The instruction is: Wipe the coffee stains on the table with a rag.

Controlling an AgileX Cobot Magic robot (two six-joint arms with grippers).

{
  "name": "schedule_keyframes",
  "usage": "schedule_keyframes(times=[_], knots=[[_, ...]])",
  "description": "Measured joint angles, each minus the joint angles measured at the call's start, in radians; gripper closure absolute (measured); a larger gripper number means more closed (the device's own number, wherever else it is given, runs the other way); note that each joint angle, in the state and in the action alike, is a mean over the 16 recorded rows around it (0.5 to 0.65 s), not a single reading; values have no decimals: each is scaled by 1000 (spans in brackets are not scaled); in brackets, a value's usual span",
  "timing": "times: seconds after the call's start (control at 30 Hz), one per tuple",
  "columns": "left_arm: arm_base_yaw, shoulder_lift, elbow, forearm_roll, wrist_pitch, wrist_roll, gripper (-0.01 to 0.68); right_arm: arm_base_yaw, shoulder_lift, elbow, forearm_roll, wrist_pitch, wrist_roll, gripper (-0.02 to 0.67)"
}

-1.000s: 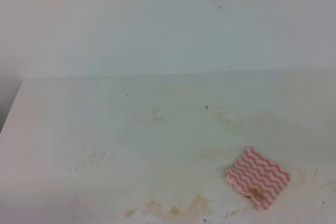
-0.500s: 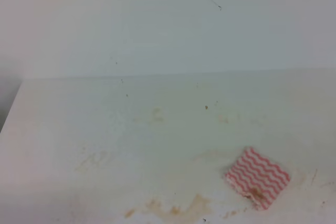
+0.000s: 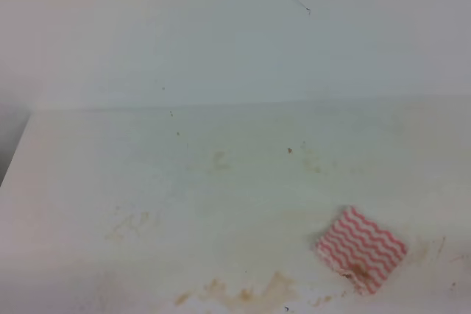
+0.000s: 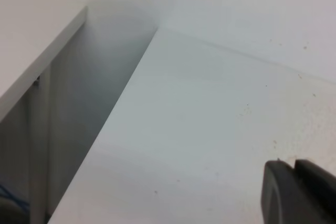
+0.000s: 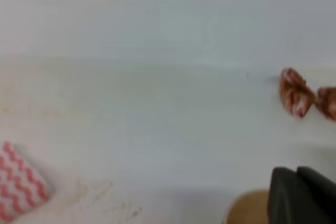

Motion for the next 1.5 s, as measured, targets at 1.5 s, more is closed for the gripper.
schedule_keyframes(times=[1.5], knots=[[0,0,0,0,0,0,673,-165,0,162,537,-151,-667,651]])
